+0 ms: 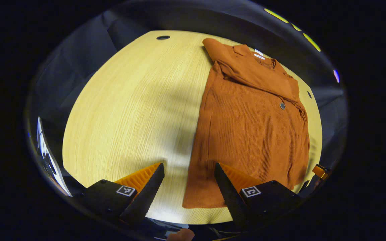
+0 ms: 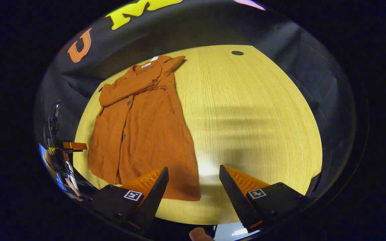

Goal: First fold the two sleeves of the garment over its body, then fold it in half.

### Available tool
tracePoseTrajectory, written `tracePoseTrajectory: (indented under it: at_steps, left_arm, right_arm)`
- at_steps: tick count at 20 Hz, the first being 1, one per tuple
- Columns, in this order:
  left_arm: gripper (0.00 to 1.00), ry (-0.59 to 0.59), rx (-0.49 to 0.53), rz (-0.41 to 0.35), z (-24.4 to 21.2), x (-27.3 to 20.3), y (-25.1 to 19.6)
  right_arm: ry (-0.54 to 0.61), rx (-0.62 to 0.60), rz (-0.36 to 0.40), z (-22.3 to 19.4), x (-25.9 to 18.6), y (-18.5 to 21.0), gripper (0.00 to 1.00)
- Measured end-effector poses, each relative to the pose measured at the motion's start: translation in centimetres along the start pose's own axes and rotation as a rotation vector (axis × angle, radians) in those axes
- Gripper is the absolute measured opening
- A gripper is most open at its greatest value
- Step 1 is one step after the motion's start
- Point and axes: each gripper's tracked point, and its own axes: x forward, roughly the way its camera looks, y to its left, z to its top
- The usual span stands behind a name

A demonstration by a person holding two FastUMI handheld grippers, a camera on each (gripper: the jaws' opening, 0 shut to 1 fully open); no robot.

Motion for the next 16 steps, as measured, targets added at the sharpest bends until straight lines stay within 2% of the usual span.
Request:
tracePoseTrajectory:
  at_steps: [1, 2, 3, 5, 8, 10, 11, 12, 13, 14, 16]
  left_arm:
    - [0.99, 0.026, -0.003, -0.014, -0.4, -1.7, 1.0]
    - [0.99, 0.055, -0.006, -0.031, -0.6, -2.3, 1.2]
    - [0.99, 0.082, -0.012, -0.055, -1.9, -2.4, 1.4]
    - [0.99, 0.147, -0.05, -0.104, -2.8, -2.4, 0.7]
    - [0.97, 0.216, -0.134, -0.227, -3.6, -2.7, -0.5]
    - [0.96, 0.268, -0.147, -0.316, -3.4, -3.3, -1.4]
    - [0.95, 0.293, -0.153, -0.372, -3.2, -3.7, -2.0]
    - [0.95, 0.314, -0.159, -0.426, -3.0, -4.0, -2.5]
    - [1.0, 0.345, -0.159, -0.473, -3.1, -4.3, -3.0]
    - [0.92, 0.345, -0.162, -0.505, -2.4, -4.8, -3.1]
    - [0.9, 0.355, -0.173, -0.542, -4.7, -5.0, -0.7]
  right_arm:
    - [0.024, 0.001, 0.005, -0.2, 0.0, 0.0, 0.98]
    - [0.052, 0.007, 0.029, -0.6, 0.1, 0.2, 0.94]
    - [0.084, 0.02, 0.072, -0.9, 0.3, 0.7, 0.98]
    - [0.16, 0.07, 0.153, -2.0, 0.8, 1.1, 0.98]
    - [0.253, 0.163, 0.266, -3.1, 0.8, 0.8, 0.98]
    - [0.312, 0.207, 0.324, -3.6, 1.1, 0.3, 0.94]
    - [0.33, 0.219, 0.352, -3.6, 1.3, 0.0, 0.97]
    - [0.347, 0.23, 0.381, -3.6, 1.6, -0.2, 0.94]
    - [0.364, 0.245, 0.424, -3.3, 1.5, -0.2, 0.97]
    - [0.376, 0.262, 0.455, -3.2, 1.6, -0.1, 0.97]
    - [0.403, 0.295, 0.5, -3.0, 1.9, 0.4, 0.97]
